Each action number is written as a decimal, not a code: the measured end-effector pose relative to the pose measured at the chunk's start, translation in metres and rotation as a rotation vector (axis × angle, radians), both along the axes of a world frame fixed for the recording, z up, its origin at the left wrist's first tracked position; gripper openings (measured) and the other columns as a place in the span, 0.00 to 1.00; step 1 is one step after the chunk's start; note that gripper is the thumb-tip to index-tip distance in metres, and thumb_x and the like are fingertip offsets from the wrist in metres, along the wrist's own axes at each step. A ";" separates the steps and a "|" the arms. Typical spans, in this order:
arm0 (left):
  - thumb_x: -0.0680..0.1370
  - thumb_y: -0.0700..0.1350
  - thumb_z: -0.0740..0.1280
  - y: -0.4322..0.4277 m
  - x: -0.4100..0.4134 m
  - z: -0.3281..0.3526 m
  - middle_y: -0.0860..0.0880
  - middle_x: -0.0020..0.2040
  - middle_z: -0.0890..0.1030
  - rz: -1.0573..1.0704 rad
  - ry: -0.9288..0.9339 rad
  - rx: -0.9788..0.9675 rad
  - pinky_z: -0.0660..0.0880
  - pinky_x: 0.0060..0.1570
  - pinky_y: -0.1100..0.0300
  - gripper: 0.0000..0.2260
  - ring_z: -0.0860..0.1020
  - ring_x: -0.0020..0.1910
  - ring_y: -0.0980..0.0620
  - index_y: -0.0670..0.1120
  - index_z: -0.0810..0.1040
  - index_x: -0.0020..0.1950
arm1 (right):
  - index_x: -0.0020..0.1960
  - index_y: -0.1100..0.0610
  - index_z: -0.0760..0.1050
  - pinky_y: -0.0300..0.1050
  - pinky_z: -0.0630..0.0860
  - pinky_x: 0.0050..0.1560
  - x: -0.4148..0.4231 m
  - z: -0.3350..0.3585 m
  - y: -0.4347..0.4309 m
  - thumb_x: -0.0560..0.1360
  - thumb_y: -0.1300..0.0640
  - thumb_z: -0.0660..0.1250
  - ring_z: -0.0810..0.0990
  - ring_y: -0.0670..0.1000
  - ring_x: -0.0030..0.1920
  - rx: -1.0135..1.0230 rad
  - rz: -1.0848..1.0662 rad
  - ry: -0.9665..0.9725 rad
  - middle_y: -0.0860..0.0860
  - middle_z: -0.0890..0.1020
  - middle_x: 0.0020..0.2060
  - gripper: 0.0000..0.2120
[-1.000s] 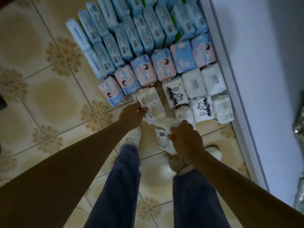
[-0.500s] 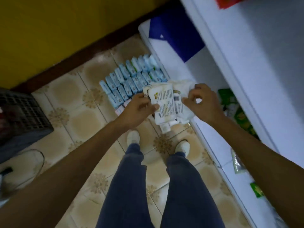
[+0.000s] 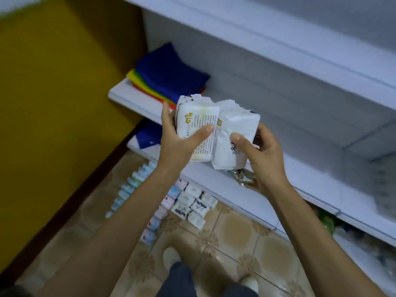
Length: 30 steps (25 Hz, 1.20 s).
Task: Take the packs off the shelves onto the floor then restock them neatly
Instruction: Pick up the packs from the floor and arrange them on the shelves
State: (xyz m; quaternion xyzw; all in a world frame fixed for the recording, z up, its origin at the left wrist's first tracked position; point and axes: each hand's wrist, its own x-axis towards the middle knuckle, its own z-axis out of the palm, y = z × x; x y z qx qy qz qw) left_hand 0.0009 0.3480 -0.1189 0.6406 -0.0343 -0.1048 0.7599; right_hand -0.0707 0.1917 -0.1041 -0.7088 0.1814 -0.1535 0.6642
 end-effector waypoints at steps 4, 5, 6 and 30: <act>0.64 0.46 0.77 -0.070 -0.041 0.034 0.49 0.56 0.81 -0.218 -0.035 -0.111 0.80 0.43 0.56 0.34 0.82 0.52 0.52 0.52 0.69 0.68 | 0.58 0.42 0.67 0.35 0.76 0.47 -0.068 0.032 -0.042 0.70 0.50 0.72 0.78 0.39 0.53 -0.146 -0.166 -0.163 0.42 0.76 0.57 0.21; 0.64 0.46 0.77 -0.092 -0.059 0.041 0.49 0.55 0.81 -0.276 -0.044 -0.131 0.79 0.43 0.56 0.33 0.82 0.51 0.51 0.51 0.69 0.67 | 0.60 0.41 0.66 0.34 0.76 0.48 -0.090 0.040 -0.059 0.69 0.49 0.72 0.77 0.38 0.53 -0.178 -0.198 -0.182 0.41 0.74 0.57 0.23; 0.65 0.45 0.78 -0.112 -0.076 0.045 0.47 0.56 0.81 -0.328 -0.051 -0.142 0.79 0.44 0.56 0.33 0.82 0.52 0.50 0.50 0.69 0.67 | 0.63 0.40 0.65 0.35 0.76 0.50 -0.111 0.045 -0.074 0.68 0.46 0.72 0.76 0.37 0.55 -0.228 -0.225 -0.170 0.41 0.73 0.59 0.27; 0.59 0.57 0.81 -0.426 -0.317 0.097 0.43 0.65 0.77 -1.173 0.139 -0.322 0.75 0.59 0.41 0.44 0.76 0.64 0.43 0.46 0.68 0.71 | 0.74 0.50 0.57 0.62 0.65 0.63 -0.410 0.082 -0.346 0.72 0.51 0.65 0.64 0.61 0.68 -1.247 -0.953 -0.013 0.62 0.63 0.71 0.33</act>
